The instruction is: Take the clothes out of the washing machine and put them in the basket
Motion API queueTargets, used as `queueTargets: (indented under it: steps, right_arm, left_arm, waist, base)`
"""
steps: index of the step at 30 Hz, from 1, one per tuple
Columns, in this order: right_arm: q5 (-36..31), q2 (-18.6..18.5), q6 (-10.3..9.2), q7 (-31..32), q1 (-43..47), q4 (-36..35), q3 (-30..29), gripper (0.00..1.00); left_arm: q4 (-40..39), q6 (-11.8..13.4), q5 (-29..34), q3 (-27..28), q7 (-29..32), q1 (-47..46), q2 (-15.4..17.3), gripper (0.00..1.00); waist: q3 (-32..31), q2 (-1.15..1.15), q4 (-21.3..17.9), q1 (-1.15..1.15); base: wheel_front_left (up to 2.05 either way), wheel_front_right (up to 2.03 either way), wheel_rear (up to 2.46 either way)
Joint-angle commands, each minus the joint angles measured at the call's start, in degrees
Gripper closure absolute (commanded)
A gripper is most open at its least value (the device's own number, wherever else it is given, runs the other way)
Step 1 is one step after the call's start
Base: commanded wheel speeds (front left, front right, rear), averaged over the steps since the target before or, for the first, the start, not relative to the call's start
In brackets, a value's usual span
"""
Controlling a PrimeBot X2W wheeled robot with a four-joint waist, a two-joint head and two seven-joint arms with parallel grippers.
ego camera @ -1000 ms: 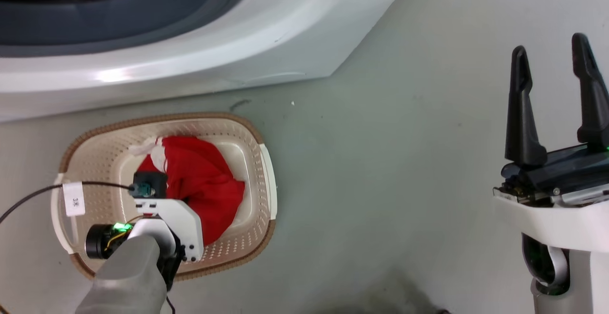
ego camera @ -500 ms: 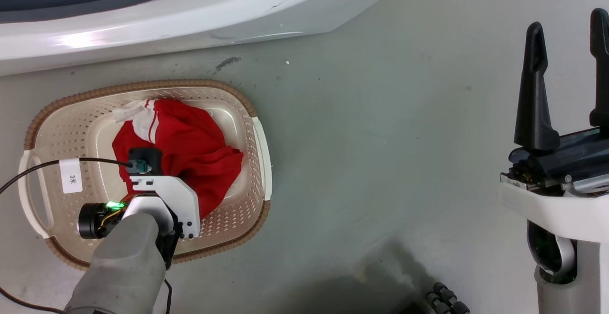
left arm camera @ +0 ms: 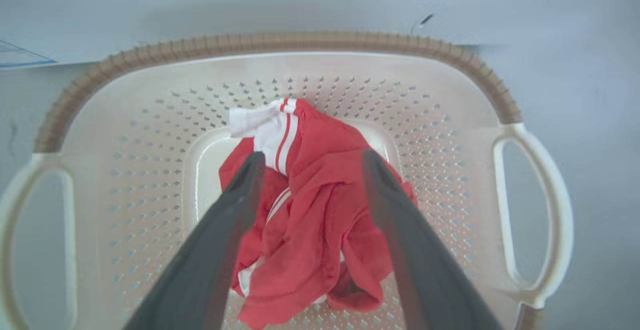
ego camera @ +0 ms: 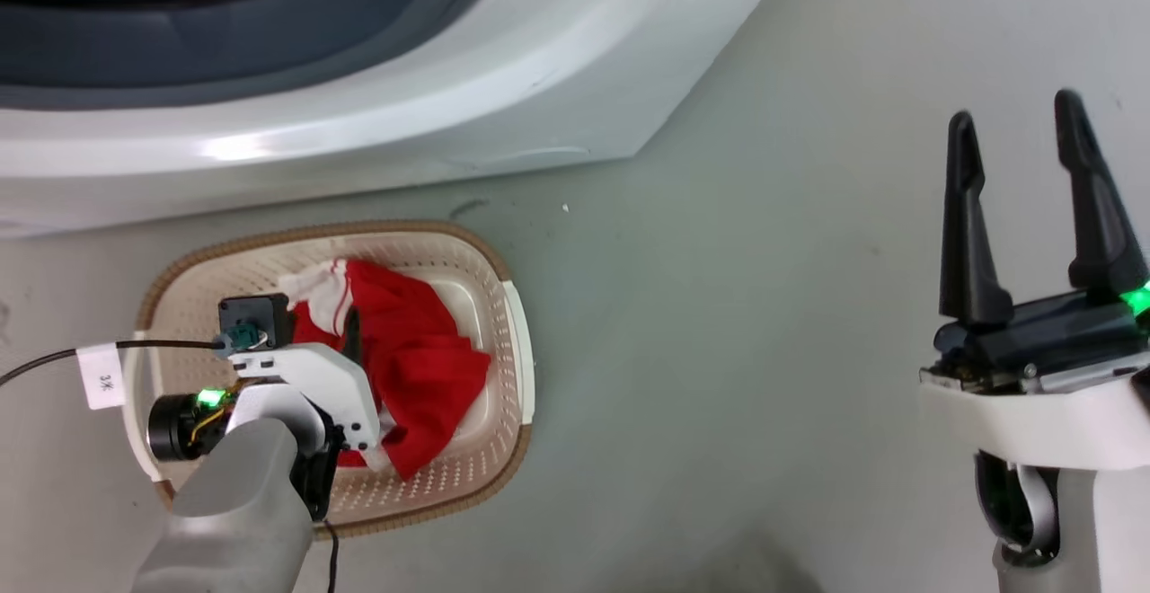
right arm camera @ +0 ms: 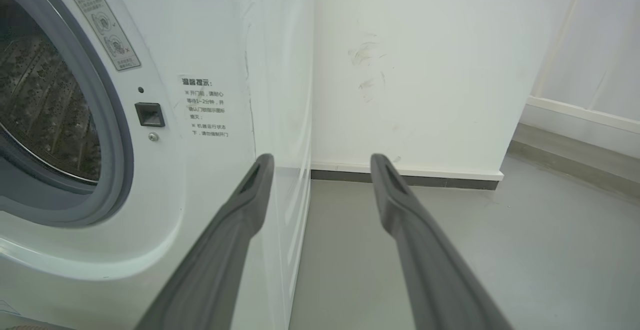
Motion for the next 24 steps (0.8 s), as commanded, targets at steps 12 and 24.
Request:
queueTargets:
  steps: [12,24]
  right_arm:
    - [-1.7,0.0,-0.04,-0.1,8.9,4.3,-0.4,0.0]
    - [-2.8,0.0,-0.05,-0.1,15.5,6.9,-0.1,0.0]
  left_arm:
    - [-26.4,4.9,13.7,15.9,-0.3,20.2,-1.4,0.0]
    - [-47.7,3.6,26.9,29.4,-0.3,34.6,-7.4,0.0]
  waist:
    - [-17.2,0.0,3.8,0.0]
    - [-27.8,0.0,5.8,0.0]
  base:
    - [0.0,0.0,0.0]
    - [0.0,0.0,0.0]
